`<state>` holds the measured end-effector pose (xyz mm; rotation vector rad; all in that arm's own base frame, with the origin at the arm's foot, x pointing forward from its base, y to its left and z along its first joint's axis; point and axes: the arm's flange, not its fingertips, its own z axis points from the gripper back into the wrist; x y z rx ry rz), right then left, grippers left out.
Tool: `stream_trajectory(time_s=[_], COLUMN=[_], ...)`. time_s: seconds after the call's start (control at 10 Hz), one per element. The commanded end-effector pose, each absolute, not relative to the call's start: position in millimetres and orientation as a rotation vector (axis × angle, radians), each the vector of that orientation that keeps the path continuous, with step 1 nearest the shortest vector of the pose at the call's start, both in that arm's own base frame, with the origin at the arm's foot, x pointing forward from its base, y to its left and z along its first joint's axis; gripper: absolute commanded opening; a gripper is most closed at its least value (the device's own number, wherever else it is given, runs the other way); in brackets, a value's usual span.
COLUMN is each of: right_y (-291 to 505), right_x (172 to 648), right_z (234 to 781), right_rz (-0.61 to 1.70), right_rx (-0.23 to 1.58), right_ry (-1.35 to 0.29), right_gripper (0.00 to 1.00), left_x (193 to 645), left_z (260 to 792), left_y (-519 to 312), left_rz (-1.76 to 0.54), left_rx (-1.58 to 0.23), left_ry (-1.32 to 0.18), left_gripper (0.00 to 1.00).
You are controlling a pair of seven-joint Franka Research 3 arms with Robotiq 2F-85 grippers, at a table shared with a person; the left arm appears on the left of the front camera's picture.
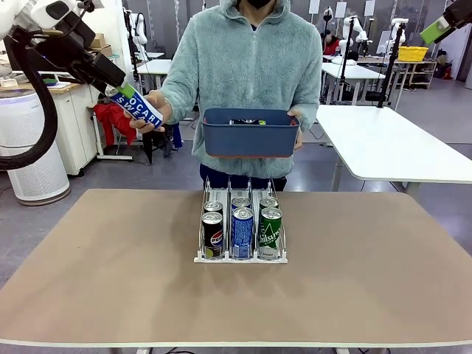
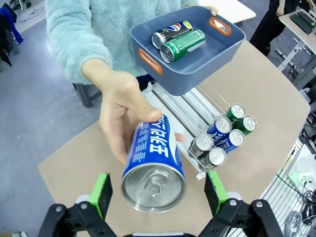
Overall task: Fill the beverage cans into the dispenser.
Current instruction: Pick up the Ionic drink handed by the human.
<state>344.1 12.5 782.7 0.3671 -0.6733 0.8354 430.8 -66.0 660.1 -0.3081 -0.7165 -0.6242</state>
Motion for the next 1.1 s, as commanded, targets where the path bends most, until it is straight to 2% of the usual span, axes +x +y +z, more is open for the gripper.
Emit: stream_trajectory(time_s=[0.0,0.6,1.0], right_y=[12.6,12.6,12.6], right_x=[344.3,344.3,344.3], right_z=[781.7,781.7,781.7], right_rz=[0.836,0.836,0.836], right_rx=[0.369,0.369,0.369], right_ry=[-0.672,-0.672,-0.672], right_gripper=[1.0,1.0,1.0], left_x=[438.0,455.0,458.0], left_z=[647.7,642.0,644.7], left_y=[-65.9,-63.8,-69.4], left_rz=[-0.634,-0.67,-0.699], left_rx=[-0.352,-0.4,-0.415], left_ry=[-0.739,-0.756,-0.712], left_gripper=[1.0,1.0,1.0])
